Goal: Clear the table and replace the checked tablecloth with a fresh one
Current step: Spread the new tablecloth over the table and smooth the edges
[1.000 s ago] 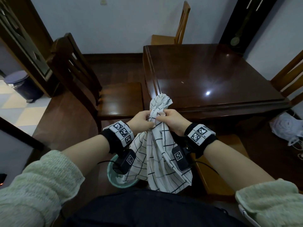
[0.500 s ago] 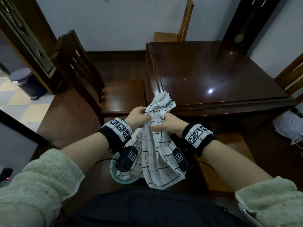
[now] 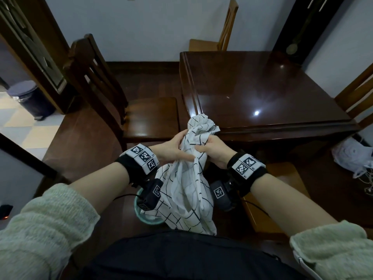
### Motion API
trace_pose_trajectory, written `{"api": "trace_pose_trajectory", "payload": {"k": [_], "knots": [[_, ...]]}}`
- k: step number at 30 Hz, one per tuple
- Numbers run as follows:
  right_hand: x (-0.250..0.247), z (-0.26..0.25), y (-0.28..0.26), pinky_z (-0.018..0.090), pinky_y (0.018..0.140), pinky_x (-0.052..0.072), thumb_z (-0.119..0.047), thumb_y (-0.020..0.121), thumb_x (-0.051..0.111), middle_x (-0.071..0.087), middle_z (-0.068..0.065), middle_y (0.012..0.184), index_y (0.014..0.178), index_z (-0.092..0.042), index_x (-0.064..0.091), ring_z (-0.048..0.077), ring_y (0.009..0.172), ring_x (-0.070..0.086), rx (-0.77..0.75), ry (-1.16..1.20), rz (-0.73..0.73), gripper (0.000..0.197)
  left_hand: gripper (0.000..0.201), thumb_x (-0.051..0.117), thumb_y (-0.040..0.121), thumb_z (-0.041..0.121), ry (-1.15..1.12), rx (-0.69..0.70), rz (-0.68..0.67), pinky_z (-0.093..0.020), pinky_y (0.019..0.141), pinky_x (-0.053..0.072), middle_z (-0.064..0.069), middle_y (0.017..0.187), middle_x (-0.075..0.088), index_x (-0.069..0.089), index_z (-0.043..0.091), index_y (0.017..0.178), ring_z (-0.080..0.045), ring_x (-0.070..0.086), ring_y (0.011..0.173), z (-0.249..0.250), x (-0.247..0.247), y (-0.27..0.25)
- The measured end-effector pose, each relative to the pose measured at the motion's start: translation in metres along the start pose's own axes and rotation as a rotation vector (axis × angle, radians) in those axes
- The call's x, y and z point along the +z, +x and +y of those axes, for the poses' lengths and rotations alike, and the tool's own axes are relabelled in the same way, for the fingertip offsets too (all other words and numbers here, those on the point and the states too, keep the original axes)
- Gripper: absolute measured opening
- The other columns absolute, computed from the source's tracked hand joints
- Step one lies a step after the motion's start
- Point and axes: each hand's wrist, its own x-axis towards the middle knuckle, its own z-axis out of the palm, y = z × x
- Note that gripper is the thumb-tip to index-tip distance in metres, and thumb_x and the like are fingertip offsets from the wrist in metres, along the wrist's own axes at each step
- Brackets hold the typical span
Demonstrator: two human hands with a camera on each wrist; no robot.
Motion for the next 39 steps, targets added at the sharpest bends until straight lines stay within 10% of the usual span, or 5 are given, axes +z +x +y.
{"api": "trace_pose_trajectory", "payload": {"k": [11, 19, 28, 33, 39], "knots": [[0.015, -0.011, -0.005, 0.045, 0.086, 0.051, -0.008, 0.090, 0.063, 0.067, 0.023, 0.096, 0.101, 0.007, 0.064, 0.030, 0.088, 0.065, -0.064, -0.138, -0.167, 0.019, 0.132, 0.084, 0.055, 0.035, 0.166, -0.055, 0.045, -0.039, 0.104, 0.044, -0.002, 0.141, 0.043, -0.007, 0.034, 0.151, -0.016, 0.049, 0.123, -0.010, 0.002, -0.001], [0.018, -0.008, -0.005, 0.057, 0.094, 0.046, -0.001, 0.095, 0.052, 0.063, 0.032, 0.110, 0.104, 0.005, 0.062, 0.040, 0.096, 0.061, 0.007, -0.118, -0.100, 0.014, 0.106, 0.064, 0.079, 0.000, 0.181, -0.064, 0.001, -0.044, 0.096, 0.050, -0.008, 0.140, 0.041, -0.007, 0.035, 0.150, -0.024, 0.054, 0.118, -0.012, -0.003, -0.003], [0.019, -0.009, -0.002, 0.022, 0.049, 0.039, -0.019, 0.093, 0.063, 0.053, -0.002, 0.054, 0.068, -0.010, 0.051, 0.007, 0.047, 0.049, 0.012, -0.220, -0.060, 0.029, 0.072, 0.056, 0.074, 0.008, 0.184, -0.003, 0.055, -0.032, 0.086, 0.054, -0.006, 0.124, 0.053, 0.033, 0.013, 0.142, -0.017, 0.057, 0.108, -0.015, -0.005, 0.001], [0.025, -0.013, -0.005, 0.045, 0.090, 0.054, -0.006, 0.081, 0.073, 0.070, 0.019, 0.104, 0.099, -0.003, 0.065, 0.031, 0.095, 0.069, 0.001, -0.268, -0.120, 0.020, 0.076, 0.066, 0.067, 0.029, 0.176, -0.002, 0.078, -0.041, 0.089, 0.054, -0.006, 0.123, 0.059, 0.040, 0.021, 0.138, -0.019, 0.062, 0.104, -0.025, -0.009, 0.007], [0.018, 0.001, 0.009, 0.035, 0.066, 0.045, 0.005, 0.083, 0.059, 0.052, 0.014, 0.083, 0.082, -0.007, 0.049, 0.024, 0.074, 0.053, 0.111, -0.350, 0.058, 0.015, 0.022, 0.059, 0.082, 0.000, 0.227, -0.010, 0.124, -0.040, 0.088, 0.053, -0.005, 0.099, 0.066, 0.063, 0.014, 0.098, -0.021, 0.063, 0.096, -0.026, -0.022, 0.009]]}}
